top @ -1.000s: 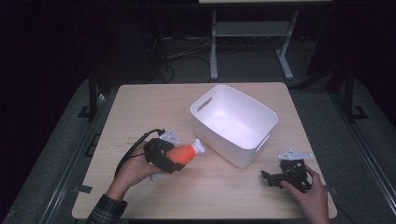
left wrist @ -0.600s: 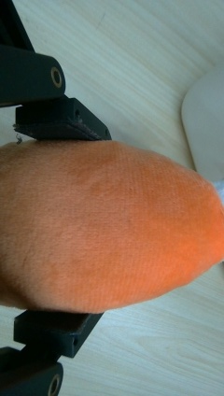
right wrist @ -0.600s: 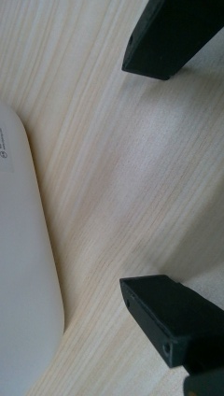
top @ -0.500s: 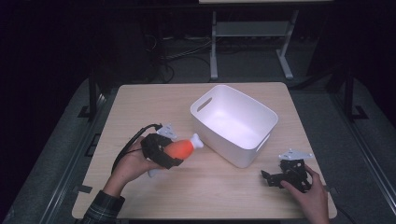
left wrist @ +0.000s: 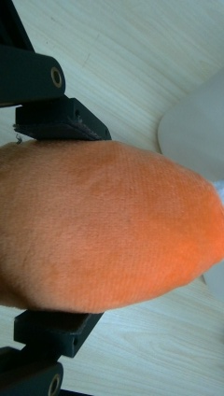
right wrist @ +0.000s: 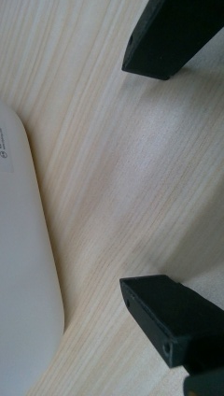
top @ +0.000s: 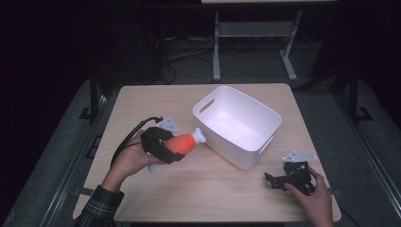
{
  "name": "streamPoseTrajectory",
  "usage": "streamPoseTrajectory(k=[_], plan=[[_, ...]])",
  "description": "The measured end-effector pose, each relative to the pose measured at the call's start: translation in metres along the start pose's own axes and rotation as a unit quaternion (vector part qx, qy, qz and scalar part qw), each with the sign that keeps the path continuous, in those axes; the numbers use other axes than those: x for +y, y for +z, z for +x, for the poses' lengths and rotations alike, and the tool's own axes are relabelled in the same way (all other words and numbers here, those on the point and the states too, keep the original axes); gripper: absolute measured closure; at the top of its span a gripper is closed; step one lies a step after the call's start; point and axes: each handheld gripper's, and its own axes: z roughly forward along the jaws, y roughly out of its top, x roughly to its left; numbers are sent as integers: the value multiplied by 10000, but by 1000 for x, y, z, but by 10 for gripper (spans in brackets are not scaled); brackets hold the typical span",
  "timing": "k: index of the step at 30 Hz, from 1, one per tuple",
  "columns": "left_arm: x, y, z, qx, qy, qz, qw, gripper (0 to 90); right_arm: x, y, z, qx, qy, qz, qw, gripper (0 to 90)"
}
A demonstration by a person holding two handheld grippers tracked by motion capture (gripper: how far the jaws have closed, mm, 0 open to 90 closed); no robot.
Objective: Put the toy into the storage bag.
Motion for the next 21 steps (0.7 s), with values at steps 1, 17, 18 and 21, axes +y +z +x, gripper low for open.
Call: streamPoseTrajectory(k=[1, 17, 18, 21], plan=[[1, -1, 0, -34, -19, -16, 10000, 262, 0, 0, 0, 0, -2, -1, 10000, 0], [20, -16, 11, -31, 27, -132, 9999, 262, 0, 0, 0, 1, -2, -4, 10000, 0], [22, -16, 11, -25, 50, -130, 9999, 262, 0, 0, 0, -2, -6, -2, 10000, 0], [27, -19, 13, -14, 78, -109, 9999, 262, 0, 0, 0, -1, -4, -2, 10000, 0]])
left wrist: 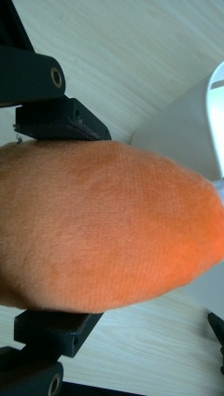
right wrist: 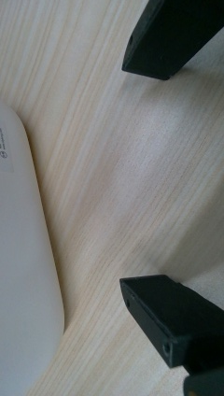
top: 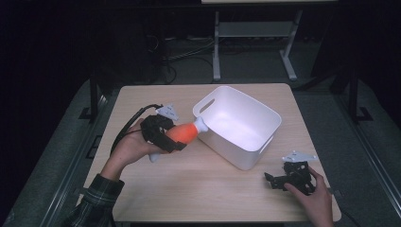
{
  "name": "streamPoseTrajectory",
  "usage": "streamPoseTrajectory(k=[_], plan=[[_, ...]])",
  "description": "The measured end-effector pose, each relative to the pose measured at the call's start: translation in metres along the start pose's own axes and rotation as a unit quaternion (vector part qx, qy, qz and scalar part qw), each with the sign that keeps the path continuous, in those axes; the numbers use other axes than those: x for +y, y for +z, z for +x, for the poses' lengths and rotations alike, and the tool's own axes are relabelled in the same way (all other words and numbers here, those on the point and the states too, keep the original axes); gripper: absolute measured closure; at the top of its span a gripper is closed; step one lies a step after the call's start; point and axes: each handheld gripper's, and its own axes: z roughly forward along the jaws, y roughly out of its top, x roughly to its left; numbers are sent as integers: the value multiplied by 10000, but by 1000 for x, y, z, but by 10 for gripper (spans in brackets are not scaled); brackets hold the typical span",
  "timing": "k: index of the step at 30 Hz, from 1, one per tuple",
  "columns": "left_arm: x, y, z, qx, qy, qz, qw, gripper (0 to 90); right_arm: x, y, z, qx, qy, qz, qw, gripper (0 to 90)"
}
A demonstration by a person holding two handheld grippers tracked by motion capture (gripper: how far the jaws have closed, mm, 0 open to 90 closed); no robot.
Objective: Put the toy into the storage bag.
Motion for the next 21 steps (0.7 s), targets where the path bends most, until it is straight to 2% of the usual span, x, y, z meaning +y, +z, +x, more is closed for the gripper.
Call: streamPoseTrajectory(k=[13, 21], plan=[[22, -11, 11, -17, 9, -83, 10000, 262, 0, 0, 0, 1, -1, 1, 10000, 0], [34, -15, 19, 13, 54, -12, 10000, 262, 0, 0, 0, 1, -1, 2, 10000, 0]])
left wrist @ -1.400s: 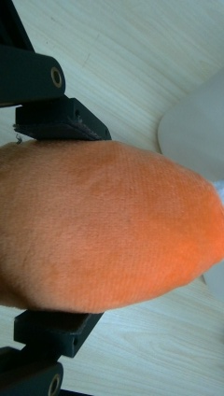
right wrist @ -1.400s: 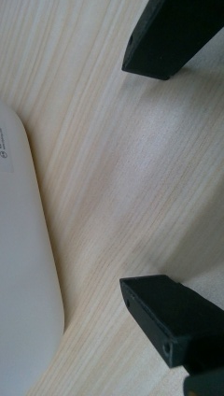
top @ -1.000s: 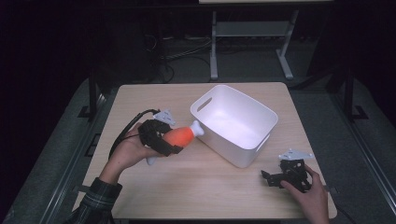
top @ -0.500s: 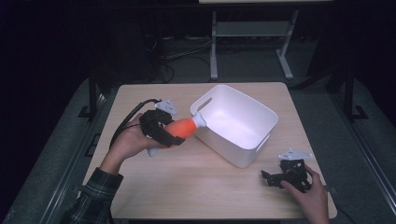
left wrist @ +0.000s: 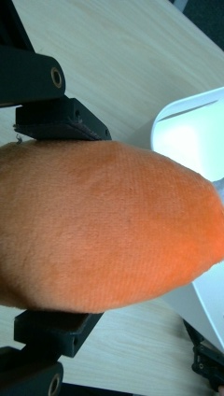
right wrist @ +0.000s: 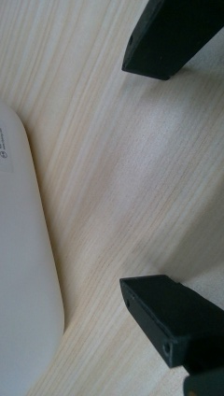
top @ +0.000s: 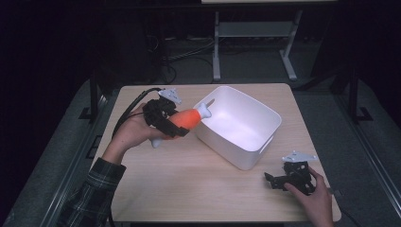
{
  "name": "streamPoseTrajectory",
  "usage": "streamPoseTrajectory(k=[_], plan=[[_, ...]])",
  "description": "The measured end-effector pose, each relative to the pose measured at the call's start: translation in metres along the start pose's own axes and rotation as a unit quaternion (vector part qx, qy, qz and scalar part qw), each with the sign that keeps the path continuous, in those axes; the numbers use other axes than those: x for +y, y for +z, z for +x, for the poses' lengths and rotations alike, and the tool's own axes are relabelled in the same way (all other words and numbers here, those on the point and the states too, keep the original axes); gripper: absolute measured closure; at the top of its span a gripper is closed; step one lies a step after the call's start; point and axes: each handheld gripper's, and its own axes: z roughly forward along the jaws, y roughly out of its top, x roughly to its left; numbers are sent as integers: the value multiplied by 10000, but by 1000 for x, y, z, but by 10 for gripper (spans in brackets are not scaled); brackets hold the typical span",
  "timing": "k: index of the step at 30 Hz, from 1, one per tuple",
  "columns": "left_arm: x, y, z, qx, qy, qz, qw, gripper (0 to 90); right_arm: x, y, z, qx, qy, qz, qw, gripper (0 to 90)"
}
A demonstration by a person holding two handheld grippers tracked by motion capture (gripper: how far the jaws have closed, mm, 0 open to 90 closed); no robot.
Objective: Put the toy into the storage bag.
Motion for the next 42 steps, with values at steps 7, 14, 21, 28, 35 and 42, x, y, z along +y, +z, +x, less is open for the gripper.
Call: streamPoseTrajectory(k=[7, 14, 21, 28, 35, 42], plan=[[11, 1, 8, -14, -19, -22, 10000, 263, 0, 0, 0, -1, -2, -2, 10000, 0], [23, 4, 15, 0, 28, -2, 10000, 263, 0, 0, 0, 0, 1, -2, 10000, 0], [37, 10, 19, 28, 37, -26, 10000, 263, 0, 0, 0, 0, 2, 0, 10000, 0], [52, 17, 22, 51, 92, 34, 9999, 263, 0, 0, 0, -5, 6, -4, 10000, 0], [65, 24, 29, 107, 133, 56, 9998, 263, 0, 0, 0, -4, 5, 0, 10000, 0], [79, 31, 36, 179, 150, 44, 9997, 263, 0, 0, 0, -11, 8, 0, 10000, 0]])
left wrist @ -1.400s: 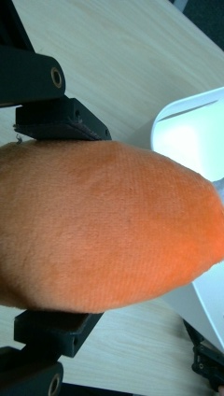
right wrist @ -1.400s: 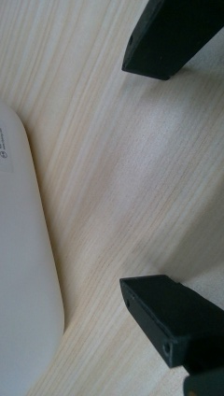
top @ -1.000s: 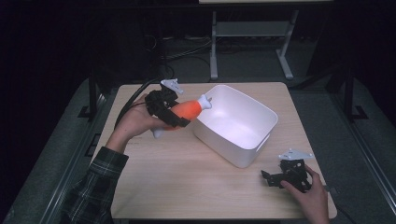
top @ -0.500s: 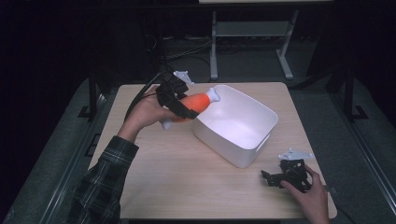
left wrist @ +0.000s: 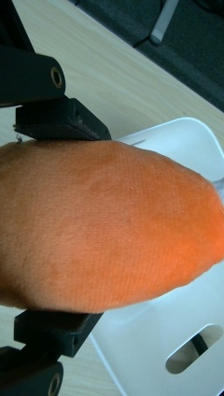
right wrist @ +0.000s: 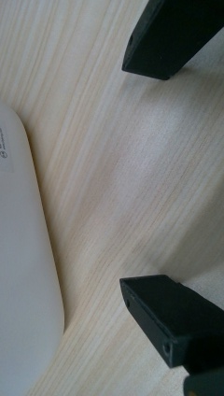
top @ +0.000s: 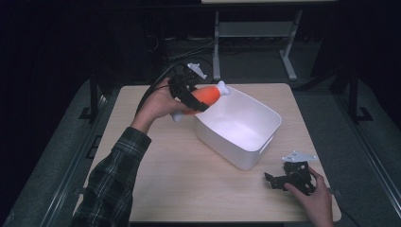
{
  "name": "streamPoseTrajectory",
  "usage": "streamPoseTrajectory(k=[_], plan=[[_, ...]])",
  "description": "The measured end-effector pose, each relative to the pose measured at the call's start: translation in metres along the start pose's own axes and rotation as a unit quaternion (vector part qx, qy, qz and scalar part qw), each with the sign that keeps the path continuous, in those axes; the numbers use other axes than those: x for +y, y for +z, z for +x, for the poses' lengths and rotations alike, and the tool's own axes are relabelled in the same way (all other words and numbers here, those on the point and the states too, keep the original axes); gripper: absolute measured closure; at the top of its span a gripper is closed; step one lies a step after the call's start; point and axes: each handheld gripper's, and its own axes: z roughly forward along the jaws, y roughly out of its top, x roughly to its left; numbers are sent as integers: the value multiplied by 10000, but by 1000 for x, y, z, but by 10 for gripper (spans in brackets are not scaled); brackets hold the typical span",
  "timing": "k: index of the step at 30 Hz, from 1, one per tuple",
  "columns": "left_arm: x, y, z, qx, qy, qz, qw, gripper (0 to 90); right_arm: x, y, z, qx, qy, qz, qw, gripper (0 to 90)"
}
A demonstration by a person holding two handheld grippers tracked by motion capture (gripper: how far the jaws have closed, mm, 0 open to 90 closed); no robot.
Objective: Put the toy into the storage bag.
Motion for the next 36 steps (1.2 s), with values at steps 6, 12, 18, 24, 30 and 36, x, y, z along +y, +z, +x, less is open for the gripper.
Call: streamPoseTrajectory(k=[6, 12, 18, 24, 30, 36], plan=[[14, 8, 4, -22, 68, -38, 10000, 263, 0, 0, 0, 1, 2, 2, 10000, 0], [28, 20, 4, -49, 170, -23, 9998, 263, 0, 0, 0, 1, -3, -2, 10000, 0], [36, 38, 3, -155, 216, -49, 9996, 262, 0, 0, 0, 5, -4, 2, 10000, 0], [40, 55, 5, -277, 273, -20, 9992, 262, 0, 0, 0, 4, -3, 1, 10000, 0], [43, 68, 7, -368, 324, -8, 9988, 260, 0, 0, 0, 5, -3, 2, 10000, 0], [45, 80, 5, -420, 435, 44, 9982, 249, 0, 0, 0, 6, -3, 2, 10000, 0]])
